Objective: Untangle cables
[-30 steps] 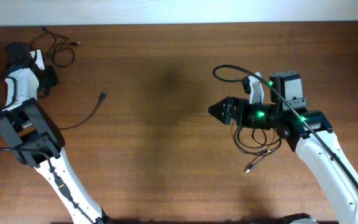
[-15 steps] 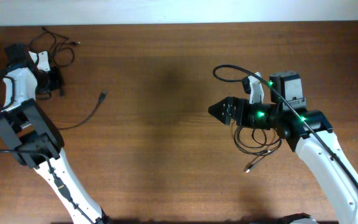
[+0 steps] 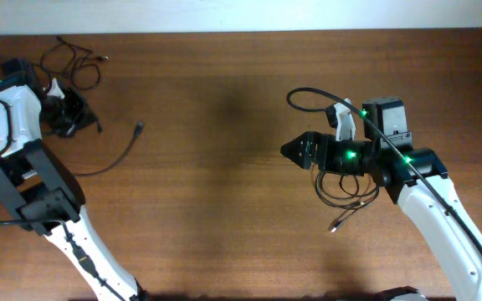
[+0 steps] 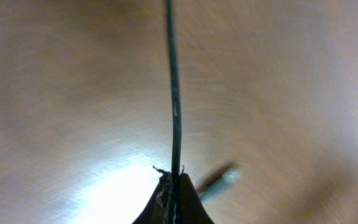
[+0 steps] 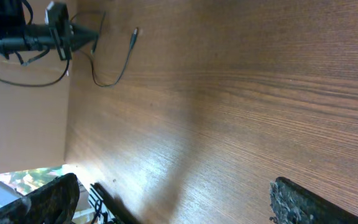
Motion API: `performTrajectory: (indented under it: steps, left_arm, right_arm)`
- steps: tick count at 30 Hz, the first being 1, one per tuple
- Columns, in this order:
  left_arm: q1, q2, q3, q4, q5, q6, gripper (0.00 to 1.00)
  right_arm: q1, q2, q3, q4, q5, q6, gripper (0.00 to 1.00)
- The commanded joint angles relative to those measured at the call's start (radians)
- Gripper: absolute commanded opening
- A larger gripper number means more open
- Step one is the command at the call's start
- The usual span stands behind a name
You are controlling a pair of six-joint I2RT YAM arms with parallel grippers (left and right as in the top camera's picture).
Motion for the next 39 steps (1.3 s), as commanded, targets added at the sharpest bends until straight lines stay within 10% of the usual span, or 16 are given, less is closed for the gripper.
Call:
performTrajectory:
  steps: [1, 31, 39]
  left_arm:
    - [0.027, -0.019, 0.001, -0.059, -0.305, -0.202, 0.0]
    - [0.038, -0.019, 0.001, 0.014, 0.048, -0.143, 0.02]
    - [0.038, -0.019, 0.001, 0.016, 0.048, -0.143, 0.81]
  right_arm:
    - [0.006, 0.003, 0.004, 0.0, 0.009, -0.014, 0.98]
    - [0.006, 0.003, 0.004, 0.0, 0.008, -0.014, 0.99]
    - [0.006, 0.003, 0.004, 0.0, 0.008, -0.014, 0.99]
